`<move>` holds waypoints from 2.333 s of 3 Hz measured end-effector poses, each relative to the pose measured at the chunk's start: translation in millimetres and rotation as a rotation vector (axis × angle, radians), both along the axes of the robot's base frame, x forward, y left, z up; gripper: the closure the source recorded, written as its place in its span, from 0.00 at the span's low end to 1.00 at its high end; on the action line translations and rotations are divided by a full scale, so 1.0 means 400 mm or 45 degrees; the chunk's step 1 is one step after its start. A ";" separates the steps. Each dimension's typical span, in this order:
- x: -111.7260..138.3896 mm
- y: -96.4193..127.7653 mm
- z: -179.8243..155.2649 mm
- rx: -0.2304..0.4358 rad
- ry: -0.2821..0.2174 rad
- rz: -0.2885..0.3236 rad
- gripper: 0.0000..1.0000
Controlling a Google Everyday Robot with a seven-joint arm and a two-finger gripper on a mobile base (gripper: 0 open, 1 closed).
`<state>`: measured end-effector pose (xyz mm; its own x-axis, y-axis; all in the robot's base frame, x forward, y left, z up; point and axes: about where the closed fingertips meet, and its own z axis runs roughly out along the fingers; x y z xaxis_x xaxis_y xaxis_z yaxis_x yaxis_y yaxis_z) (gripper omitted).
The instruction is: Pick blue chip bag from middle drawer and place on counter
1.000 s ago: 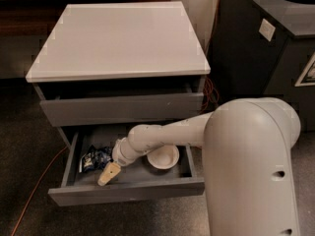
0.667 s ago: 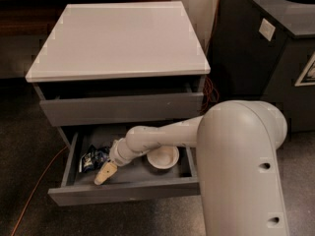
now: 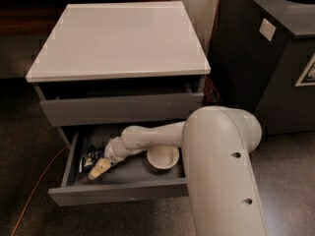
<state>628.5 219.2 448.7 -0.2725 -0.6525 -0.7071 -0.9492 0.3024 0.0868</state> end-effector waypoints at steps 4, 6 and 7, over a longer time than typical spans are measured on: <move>0.036 0.027 -0.106 -0.065 0.031 -0.110 0.57; -0.033 0.000 0.041 0.051 -0.082 -0.094 1.00; -0.072 -0.020 0.162 0.121 -0.171 -0.031 1.00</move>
Offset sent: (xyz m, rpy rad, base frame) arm 0.0273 0.0163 -0.0647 -0.0615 0.0572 -0.0759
